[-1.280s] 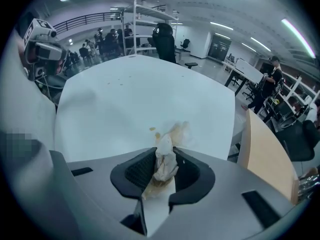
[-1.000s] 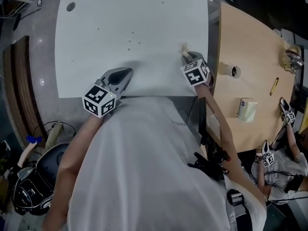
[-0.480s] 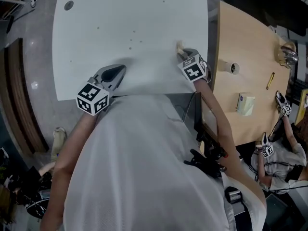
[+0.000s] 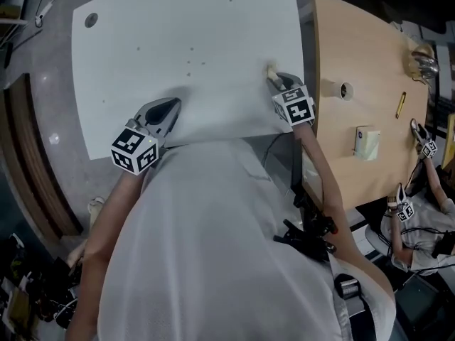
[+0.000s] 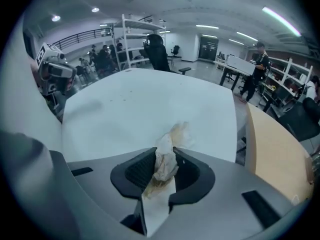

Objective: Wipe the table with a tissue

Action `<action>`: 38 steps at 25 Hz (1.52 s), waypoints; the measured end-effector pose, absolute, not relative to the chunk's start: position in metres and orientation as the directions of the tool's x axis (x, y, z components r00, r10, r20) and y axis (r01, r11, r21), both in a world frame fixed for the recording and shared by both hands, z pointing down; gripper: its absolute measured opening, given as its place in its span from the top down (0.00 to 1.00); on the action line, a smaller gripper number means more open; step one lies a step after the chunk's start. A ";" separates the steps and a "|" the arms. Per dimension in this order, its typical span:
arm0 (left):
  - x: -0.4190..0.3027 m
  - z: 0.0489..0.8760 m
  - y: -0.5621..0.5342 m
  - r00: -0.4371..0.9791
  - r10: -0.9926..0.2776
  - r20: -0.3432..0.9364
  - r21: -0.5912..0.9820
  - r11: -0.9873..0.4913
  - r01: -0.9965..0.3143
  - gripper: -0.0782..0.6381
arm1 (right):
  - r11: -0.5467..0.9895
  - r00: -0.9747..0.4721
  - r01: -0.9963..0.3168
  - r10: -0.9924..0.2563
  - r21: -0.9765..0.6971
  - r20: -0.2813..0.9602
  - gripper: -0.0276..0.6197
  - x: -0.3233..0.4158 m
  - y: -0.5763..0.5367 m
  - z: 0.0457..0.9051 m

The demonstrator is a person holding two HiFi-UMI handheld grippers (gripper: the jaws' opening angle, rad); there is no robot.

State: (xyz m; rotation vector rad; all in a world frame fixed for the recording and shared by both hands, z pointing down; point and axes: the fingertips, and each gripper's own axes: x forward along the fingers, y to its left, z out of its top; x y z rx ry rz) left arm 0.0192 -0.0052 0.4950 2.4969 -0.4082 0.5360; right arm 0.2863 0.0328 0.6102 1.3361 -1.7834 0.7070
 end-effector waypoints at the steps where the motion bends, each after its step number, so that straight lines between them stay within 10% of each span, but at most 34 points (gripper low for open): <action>1: 0.019 0.495 -0.005 0.875 -0.171 0.454 0.449 -0.804 -0.390 0.88 | 0.272 -0.120 -0.962 -0.512 0.028 0.850 0.82 0.295 0.036 0.614; 19: 0.017 0.495 -0.007 0.877 -0.189 0.443 0.458 -0.793 -0.402 0.88 | 0.554 -0.413 -0.809 -0.298 -0.196 0.861 0.82 0.190 0.019 0.622; 38: 0.005 0.494 -0.024 0.862 -0.275 0.426 0.500 -0.723 -0.477 0.88 | 0.291 -0.178 -0.957 -0.558 -0.010 0.811 0.82 0.293 -0.153 0.605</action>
